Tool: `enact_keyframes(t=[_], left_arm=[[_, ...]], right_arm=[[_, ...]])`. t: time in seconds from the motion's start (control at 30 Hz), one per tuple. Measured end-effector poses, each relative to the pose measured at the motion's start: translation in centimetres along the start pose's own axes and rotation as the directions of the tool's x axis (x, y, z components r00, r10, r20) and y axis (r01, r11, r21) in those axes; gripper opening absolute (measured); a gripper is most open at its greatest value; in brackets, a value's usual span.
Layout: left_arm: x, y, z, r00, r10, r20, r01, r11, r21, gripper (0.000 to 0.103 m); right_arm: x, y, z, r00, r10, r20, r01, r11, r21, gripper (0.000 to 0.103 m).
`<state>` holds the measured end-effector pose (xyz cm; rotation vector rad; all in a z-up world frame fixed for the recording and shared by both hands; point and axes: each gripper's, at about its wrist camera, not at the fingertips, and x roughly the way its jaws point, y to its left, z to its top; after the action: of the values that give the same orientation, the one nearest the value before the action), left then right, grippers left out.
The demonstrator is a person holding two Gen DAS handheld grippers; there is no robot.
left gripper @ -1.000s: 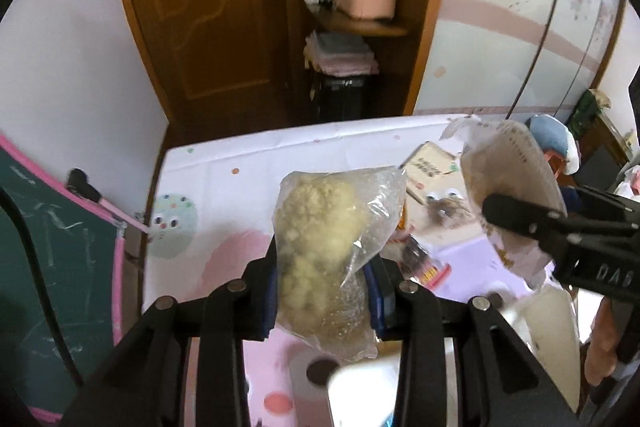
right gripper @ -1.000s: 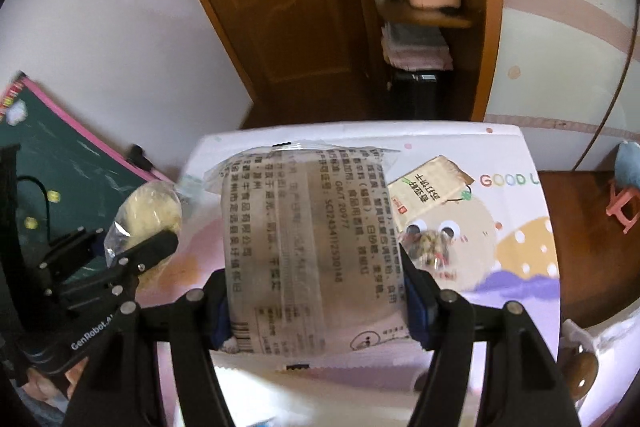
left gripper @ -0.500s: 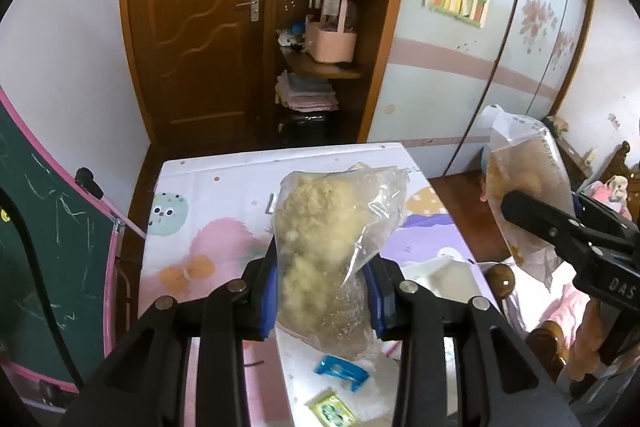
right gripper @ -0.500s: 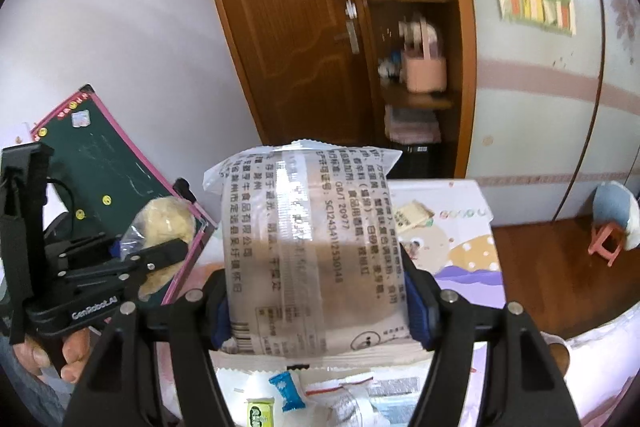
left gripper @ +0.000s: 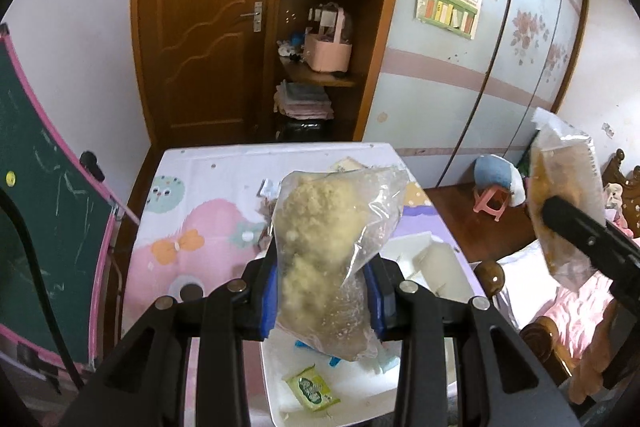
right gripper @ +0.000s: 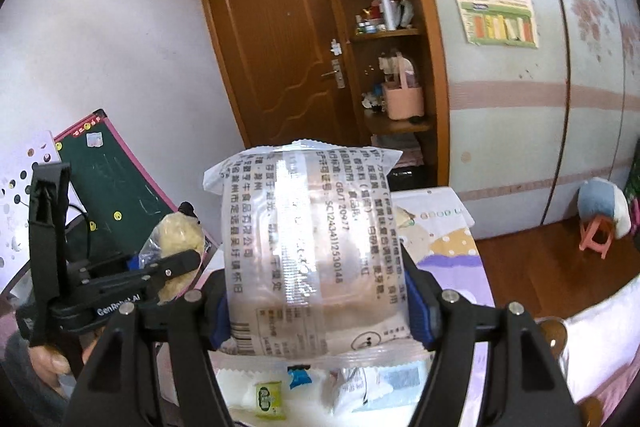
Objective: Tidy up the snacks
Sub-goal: 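Lift the bread bag and printed pack and carry both over the white tray, then open both grippers to drop the bread bag and printed pack into the tray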
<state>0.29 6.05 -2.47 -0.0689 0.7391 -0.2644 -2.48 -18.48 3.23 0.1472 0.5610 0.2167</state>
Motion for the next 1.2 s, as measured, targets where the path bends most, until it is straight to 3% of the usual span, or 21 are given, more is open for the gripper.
enact_keyframes(t=[0.17, 0.33, 0.47, 0.57, 0.67, 0.8, 0.97, 1.0, 1.2], left_arm=[[2.8, -0.5, -2.9, 0.995, 0.038, -0.095, -0.035, 0.999, 0.028, 0.034], [6.1, -0.5, -4.8, 0.976, 0.028, -0.216, -0.024, 0.999, 0.021, 0.034], [7.9, -0.8, -5.8, 0.958, 0.03, -0.284, -0.023, 0.999, 0.026, 0.034], [8.6, -0.8, -6.1, 0.952, 0.031, -0.304, -0.024, 0.999, 0.025, 0.034], [9.2, -0.8, -6.3, 0.946, 0.03, -0.321, -0.024, 0.999, 0.025, 0.034], [9.9, -0.5, -6.1, 0.942, 0.04, -0.333, -0.034, 0.999, 0.025, 0.034], [10.6, -0.3, -5.9, 0.94, 0.065, -0.334, -0.059, 0.998, 0.027, 0.036], [10.6, -0.3, -5.8, 0.941, 0.077, -0.329, -0.07, 0.997, 0.033, 0.037], [10.5, -0.2, -5.3, 0.952, 0.136, -0.275, -0.129, 0.991, 0.045, 0.071]], right_arm=[[1.0, -1.0, -1.9, 0.993, -0.109, -0.046, 0.108, 0.994, -0.028, 0.07], [4.9, -3.5, -3.9, 0.96, -0.149, -0.237, 0.165, 0.985, 0.049, 0.07], [7.4, -4.5, -5.6, 0.918, -0.177, -0.354, 0.21, 0.976, 0.058, 0.07], [9.3, -4.7, -7.2, 0.868, -0.273, -0.414, 0.294, 0.956, -0.013, 0.07], [10.9, -5.5, -9.0, 0.824, -0.313, -0.472, 0.338, 0.941, -0.034, 0.07], [13.2, -6.8, -11.6, 0.768, -0.294, -0.568, 0.339, 0.94, -0.029, 0.07], [15.4, -6.1, -13.5, 0.718, -0.282, -0.636, 0.313, 0.947, -0.067, 0.07], [15.7, -5.7, -13.6, 0.713, -0.272, -0.646, 0.298, 0.952, -0.073, 0.07], [16.7, -3.3, -14.3, 0.714, -0.205, -0.669, 0.188, 0.977, -0.099, 0.072]])
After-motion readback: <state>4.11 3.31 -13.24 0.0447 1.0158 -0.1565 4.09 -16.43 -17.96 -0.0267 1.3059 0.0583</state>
